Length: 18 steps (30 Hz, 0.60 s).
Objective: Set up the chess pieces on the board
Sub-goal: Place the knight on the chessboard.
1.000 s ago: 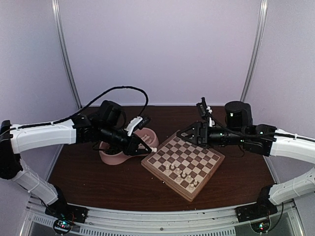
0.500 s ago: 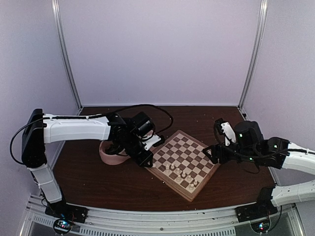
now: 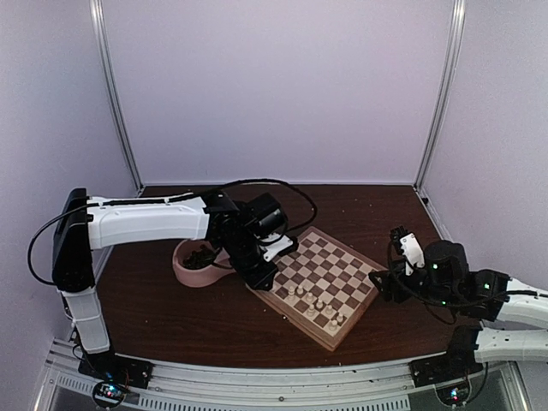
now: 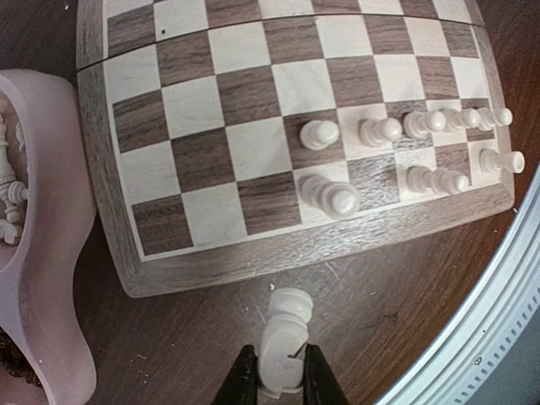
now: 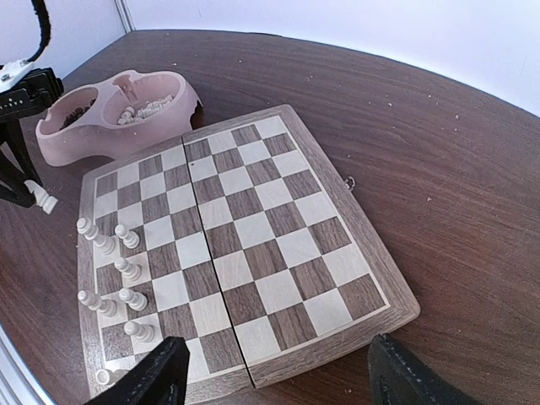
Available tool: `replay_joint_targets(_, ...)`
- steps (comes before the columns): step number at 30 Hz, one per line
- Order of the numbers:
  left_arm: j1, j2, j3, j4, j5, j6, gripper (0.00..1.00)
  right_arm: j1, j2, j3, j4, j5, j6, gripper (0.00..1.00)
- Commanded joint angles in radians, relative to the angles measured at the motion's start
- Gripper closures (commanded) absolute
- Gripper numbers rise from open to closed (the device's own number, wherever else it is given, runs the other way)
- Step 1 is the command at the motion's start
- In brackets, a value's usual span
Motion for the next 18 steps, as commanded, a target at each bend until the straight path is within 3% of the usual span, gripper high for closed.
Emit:
replay_joint_targets(1,-0.024,0.044,0.087,-0.099,-0.042,-0.036,0.99,-0.004,-0.049,-0.042,0.044,0.042,-0.035,0.24)
replay_joint_targets(10,-0.023,0.223,0.343,-0.329,-0.199,-0.125,0.97,-0.004,-0.151,-0.087,0.056,0.040,-0.037,0.24)
replay_joint_targets(18,0.001,0.362,0.490,-0.404,-0.223,-0.120,0.97,-0.004,-0.244,-0.114,0.039,0.047,-0.031,0.21)
